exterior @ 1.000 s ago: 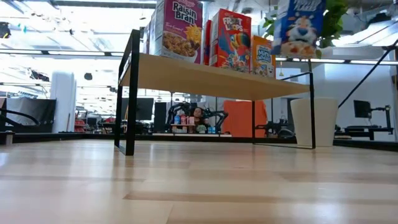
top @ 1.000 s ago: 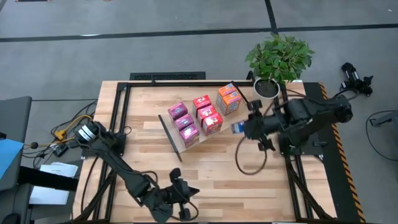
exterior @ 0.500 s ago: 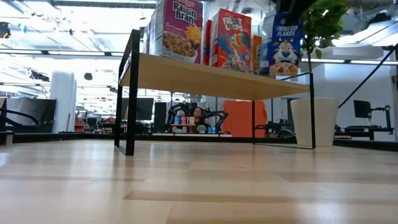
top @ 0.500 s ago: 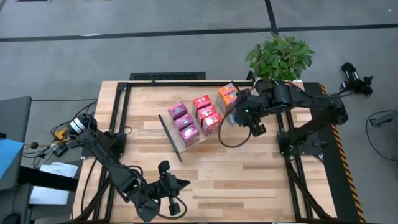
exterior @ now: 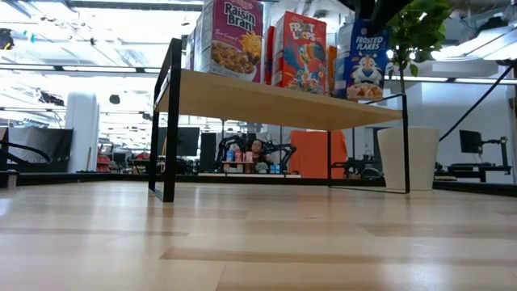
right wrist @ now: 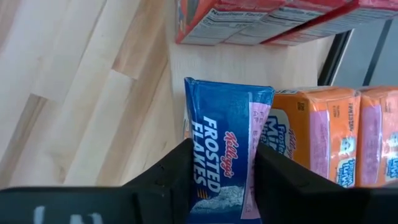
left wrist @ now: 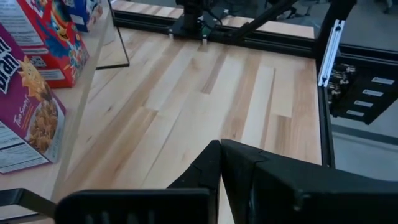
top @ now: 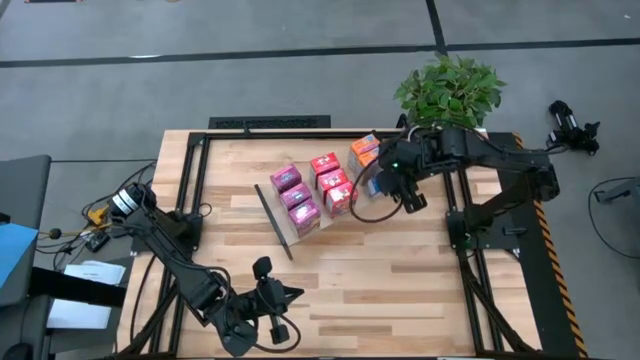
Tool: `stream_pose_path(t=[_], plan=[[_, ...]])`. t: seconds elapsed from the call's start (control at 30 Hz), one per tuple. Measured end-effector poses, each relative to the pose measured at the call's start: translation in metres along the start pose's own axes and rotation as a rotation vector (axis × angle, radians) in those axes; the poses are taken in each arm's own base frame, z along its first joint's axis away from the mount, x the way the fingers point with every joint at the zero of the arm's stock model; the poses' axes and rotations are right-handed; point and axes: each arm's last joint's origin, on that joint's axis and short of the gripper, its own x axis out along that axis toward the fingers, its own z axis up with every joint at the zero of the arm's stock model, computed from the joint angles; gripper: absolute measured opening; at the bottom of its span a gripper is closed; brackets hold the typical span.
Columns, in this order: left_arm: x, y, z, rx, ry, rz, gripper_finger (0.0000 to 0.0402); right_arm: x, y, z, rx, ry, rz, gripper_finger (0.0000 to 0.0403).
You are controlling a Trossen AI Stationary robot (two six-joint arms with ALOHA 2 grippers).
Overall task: Stack cereal on shelf
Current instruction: Put the blue cereal box aligned with the other orange cereal boxes on the shelf
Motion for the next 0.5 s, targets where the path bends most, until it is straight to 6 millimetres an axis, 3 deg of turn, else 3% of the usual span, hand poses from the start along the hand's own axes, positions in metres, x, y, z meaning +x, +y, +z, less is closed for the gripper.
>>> stream_pose_path(t=[0.5], plan=[[0.0001, 0.0004, 0.0004, -0.03, -0.01, 0.012, 0.0, 0.0002, -0.0004, -0.0008, 0.008, -0.004, 0.017, 0.021]])
